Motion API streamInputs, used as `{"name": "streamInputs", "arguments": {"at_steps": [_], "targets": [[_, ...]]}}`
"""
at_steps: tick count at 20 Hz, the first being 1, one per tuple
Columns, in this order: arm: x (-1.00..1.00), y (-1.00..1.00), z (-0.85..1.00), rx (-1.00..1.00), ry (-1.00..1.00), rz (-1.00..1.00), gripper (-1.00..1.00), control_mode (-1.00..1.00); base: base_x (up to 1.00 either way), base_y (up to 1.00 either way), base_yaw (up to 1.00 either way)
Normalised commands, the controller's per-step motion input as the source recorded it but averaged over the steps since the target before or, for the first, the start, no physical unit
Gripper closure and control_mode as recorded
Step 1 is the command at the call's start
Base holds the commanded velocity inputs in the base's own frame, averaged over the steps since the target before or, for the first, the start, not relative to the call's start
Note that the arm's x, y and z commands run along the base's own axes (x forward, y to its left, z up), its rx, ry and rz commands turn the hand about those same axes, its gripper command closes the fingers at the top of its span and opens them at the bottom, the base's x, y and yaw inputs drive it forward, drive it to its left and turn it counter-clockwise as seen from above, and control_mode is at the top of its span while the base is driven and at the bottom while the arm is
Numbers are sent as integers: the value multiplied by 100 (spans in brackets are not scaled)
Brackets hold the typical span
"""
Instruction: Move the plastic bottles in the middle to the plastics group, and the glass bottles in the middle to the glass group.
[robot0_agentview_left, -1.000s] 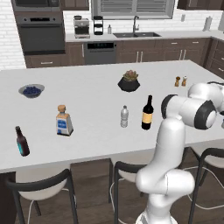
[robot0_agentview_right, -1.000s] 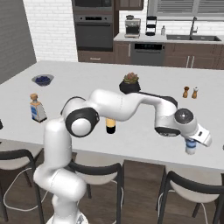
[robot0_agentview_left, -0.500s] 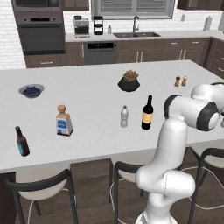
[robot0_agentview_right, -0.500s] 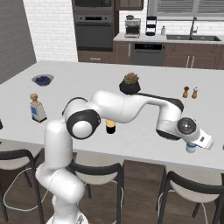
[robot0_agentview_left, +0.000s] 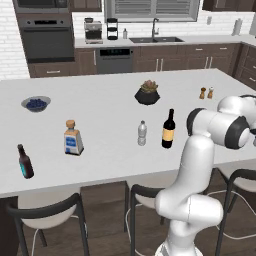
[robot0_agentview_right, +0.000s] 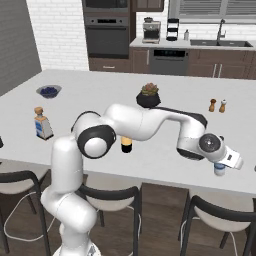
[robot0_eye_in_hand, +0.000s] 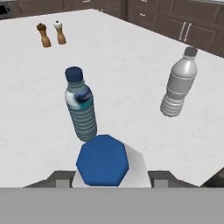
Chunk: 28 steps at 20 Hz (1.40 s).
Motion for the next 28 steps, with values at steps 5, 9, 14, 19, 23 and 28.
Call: {"name": "streamInputs", "arguments": {"at_steps": [5,9,14,19,23,28], "targets": [[0,0,-4,0,8,3,100,-100,0,0,0],[0,0,-47,0,0,0,100,-100,0,0,0],[2,0,-25,1,0,0,100,-100,0,0,0],[16,-1,0,6,-3,0,100,-100,0,0,0],[59,0,0,0,0,0,100,-100,0,0,0],[43,0,-1,0,0,0,100,-100,0,0,0]]}}
